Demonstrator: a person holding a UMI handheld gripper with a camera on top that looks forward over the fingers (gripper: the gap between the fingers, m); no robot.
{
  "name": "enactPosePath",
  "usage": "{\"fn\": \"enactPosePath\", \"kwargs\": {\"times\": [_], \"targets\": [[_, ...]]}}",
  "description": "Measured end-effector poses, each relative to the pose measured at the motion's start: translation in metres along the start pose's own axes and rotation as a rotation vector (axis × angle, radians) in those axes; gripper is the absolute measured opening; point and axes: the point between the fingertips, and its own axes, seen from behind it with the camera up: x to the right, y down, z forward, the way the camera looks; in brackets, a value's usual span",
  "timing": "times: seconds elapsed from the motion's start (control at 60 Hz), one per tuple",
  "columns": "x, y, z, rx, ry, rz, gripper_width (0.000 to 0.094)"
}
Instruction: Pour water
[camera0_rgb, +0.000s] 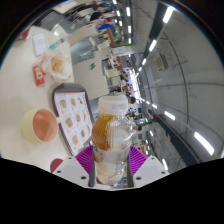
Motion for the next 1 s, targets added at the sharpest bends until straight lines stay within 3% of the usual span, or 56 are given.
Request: {"fn": "enactPosePath", "kwargs": {"times": [0.217,0.567,0.733,0.833,1.0], "targets": [[0.006,0.010,-0.003,0.089,-0.167,0.702,0.0428],[-0.082,0.074,0.040,0.008,-0.390,1.186,0.0427],[-0.120,0.089,0.046,-0.028,-0.437,1.241,0.0431],[-0.119,0.093,0.043,0.013,-0.413,1.249,0.0439],[-0.119,0.091,0.039,0.037,-0.392,1.225,0.0529]]}}
